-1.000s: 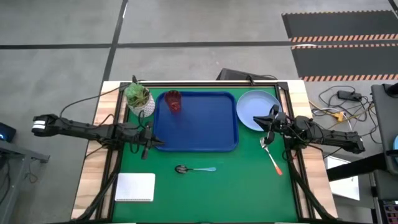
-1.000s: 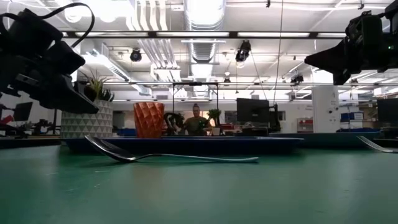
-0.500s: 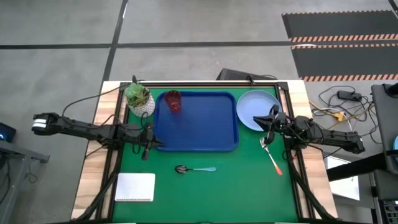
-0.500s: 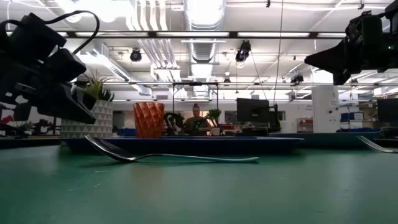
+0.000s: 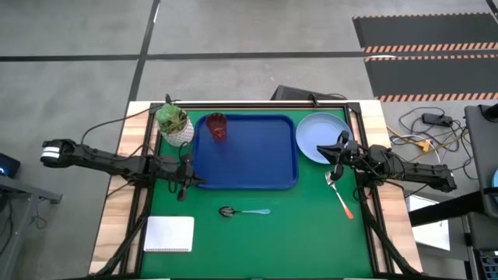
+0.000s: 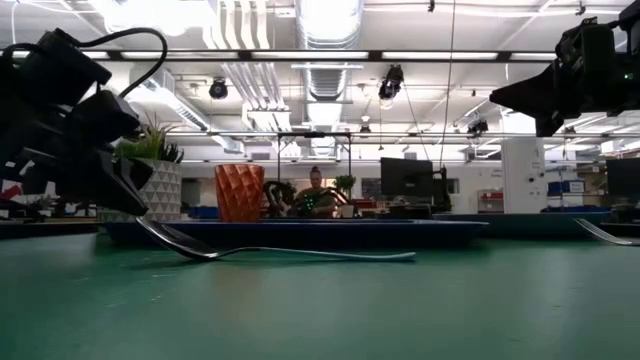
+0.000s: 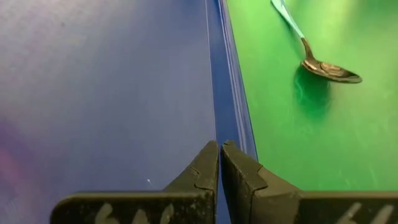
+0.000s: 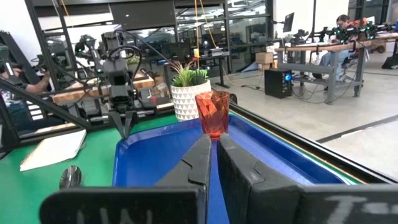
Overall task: Pick and place plate/cup/fork/spoon on tray
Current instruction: Adjust the red cup on the blue tray
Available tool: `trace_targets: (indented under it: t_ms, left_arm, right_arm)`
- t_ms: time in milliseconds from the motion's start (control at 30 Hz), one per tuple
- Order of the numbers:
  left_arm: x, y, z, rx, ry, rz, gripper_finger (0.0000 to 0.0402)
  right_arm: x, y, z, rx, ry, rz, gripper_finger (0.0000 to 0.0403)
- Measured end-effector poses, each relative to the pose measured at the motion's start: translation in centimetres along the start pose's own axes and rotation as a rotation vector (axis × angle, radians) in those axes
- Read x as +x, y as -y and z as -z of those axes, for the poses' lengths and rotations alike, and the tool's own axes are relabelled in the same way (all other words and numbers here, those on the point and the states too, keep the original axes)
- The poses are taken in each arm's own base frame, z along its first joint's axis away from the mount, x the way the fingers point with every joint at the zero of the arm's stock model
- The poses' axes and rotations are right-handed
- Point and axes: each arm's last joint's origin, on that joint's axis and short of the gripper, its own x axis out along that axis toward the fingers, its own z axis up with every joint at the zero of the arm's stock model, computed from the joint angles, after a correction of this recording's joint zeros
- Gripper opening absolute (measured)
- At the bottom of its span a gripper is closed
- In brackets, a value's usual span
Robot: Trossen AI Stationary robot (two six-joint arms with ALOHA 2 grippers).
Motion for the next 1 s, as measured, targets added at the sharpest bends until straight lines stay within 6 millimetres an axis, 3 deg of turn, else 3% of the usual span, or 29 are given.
trace_targets:
  t_ms: [500,733,867,1000]
  left_arm:
    - [0.3,-0.2,0.4,-0.014,-0.045,-0.010,0.0000]
    - [0.1,-0.3,-0.4,-0.037,0.019,-0.025,0.0000]
    - [-0.4,-0.1,-3.6,-0.016,0.314,-0.009,0.0000]
    - [-2.3,0.1,-7.1,0.015,0.718,0.014,0.0000]
  right_arm:
    - [0.0,0.0,0.0,0.001,0.000,0.000,0.0018]
    - [0.0,0.0,0.0,0.000,-0.004,0.000,0.0018]
    - [0.0,0.0,0.0,0.042,-0.004,0.000,0.0018]
    - [0.0,0.0,0.0,0.288,-0.004,0.000,0.0018]
